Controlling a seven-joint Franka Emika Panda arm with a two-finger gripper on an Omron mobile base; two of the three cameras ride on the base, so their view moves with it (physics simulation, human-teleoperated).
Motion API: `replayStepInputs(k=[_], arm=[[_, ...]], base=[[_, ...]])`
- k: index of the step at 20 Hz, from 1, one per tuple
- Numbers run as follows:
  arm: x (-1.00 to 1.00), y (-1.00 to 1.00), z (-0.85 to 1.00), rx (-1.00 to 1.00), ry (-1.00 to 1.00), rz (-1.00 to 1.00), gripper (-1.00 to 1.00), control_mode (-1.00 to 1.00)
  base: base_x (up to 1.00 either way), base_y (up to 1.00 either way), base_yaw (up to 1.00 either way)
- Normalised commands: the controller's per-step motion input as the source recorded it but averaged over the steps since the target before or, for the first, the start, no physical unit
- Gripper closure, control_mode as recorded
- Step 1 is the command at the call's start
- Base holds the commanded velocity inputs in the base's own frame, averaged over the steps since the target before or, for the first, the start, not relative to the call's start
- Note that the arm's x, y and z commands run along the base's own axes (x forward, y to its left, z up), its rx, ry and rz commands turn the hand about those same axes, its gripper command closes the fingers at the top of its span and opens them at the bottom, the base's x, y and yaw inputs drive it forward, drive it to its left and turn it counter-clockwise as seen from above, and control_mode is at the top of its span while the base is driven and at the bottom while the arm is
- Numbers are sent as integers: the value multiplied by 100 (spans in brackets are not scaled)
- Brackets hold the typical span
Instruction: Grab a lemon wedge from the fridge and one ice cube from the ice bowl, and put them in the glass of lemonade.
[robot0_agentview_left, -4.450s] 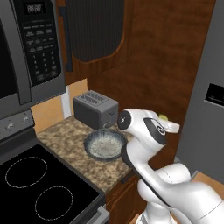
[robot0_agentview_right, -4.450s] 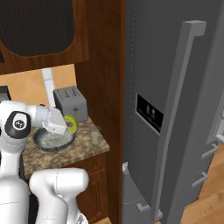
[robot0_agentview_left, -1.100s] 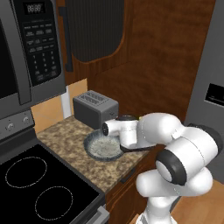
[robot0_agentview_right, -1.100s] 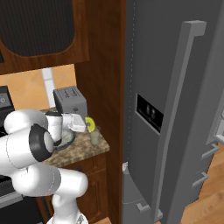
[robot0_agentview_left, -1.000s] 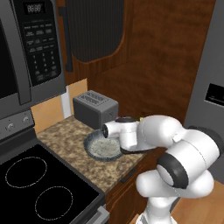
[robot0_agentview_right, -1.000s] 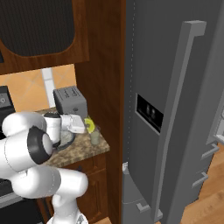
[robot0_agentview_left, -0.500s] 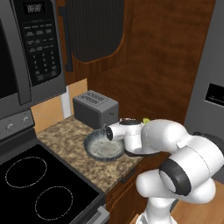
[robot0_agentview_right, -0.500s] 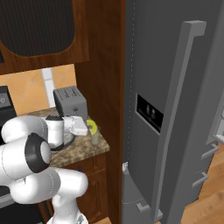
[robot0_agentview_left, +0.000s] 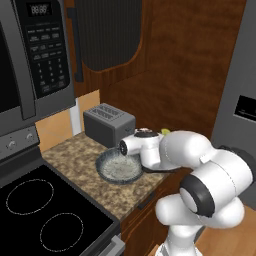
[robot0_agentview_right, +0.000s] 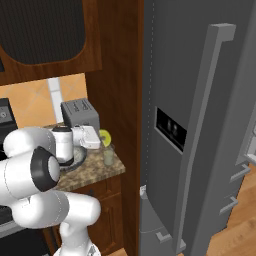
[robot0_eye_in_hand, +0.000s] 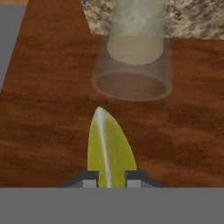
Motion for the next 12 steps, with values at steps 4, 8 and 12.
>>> replayStepInputs(k=[4,8,12], arm=[[23,0,-13,-7,-1,0,100,-100],[16,0,-44,-13,-3,0,100,-100],[0,0,-54,-15,-10,0,100,-100]], base=[[0,0,0],[0,0,0],[0,0,0]])
